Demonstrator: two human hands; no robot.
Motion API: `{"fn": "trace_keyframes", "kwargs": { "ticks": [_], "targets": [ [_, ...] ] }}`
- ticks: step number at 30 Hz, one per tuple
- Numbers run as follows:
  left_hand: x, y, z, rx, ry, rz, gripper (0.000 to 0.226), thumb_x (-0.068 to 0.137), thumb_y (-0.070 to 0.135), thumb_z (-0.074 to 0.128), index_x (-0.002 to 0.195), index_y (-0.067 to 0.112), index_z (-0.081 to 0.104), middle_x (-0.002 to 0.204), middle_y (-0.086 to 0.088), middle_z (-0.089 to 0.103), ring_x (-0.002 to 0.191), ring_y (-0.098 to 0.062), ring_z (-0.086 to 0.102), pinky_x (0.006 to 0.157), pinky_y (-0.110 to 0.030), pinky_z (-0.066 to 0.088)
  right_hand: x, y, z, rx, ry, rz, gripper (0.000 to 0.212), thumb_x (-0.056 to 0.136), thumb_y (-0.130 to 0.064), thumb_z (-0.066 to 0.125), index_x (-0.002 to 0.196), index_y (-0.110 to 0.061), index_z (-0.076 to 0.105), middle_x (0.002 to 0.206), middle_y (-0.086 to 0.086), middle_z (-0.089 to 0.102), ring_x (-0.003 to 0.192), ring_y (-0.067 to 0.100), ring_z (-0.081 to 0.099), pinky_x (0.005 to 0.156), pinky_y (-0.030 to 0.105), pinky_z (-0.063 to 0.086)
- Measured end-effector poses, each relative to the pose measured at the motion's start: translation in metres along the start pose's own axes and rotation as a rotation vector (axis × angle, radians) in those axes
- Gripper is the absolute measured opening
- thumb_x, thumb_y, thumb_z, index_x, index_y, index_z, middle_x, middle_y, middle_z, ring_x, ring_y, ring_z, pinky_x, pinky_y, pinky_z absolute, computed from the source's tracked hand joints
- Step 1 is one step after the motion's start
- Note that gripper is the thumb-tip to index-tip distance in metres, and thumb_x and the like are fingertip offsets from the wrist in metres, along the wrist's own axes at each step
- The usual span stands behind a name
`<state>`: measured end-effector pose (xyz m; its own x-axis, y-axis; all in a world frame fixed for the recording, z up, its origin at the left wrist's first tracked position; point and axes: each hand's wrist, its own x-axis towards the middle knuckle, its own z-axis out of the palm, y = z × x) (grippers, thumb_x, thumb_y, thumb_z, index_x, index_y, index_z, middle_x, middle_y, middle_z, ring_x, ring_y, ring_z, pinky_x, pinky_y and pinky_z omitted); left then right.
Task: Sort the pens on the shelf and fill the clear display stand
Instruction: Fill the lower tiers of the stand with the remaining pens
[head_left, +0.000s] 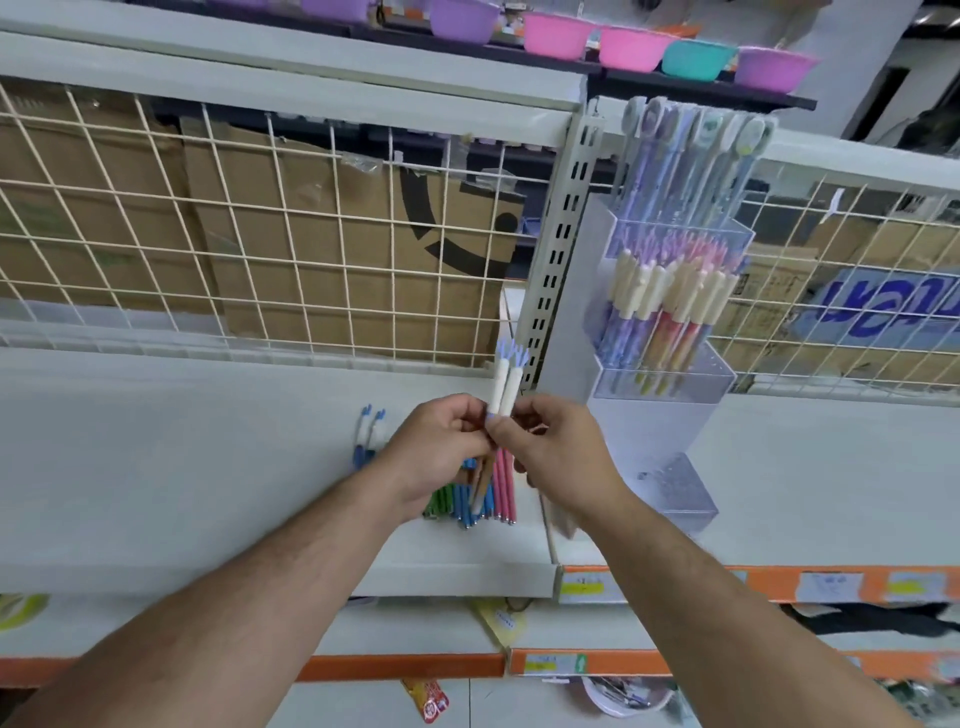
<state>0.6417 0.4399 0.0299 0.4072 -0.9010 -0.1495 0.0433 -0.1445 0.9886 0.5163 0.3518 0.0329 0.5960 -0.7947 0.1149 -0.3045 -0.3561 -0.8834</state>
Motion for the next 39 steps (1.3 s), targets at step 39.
{"fn": "trace_keyframes", "kwargs": {
  "ticks": [39],
  "targets": [
    [0.042,-0.016,0.207,-0.036,0.212,0.089,0.016,0.098,0.005,0.058,0.104,0.013,0.071,0.087,-0.013,0.074,0.085,-0.024,0.073,0.08,-0.029,0.058,0.093,0.007,-0.236,-0.018,0.094,-0.207,0.01,0.102,-0.015,0.057,0.095,-0.012,0.063,0.081,0.008,0.07,0.064,0.024,0.072,0.058,0.043,0.062]
  ]
}}
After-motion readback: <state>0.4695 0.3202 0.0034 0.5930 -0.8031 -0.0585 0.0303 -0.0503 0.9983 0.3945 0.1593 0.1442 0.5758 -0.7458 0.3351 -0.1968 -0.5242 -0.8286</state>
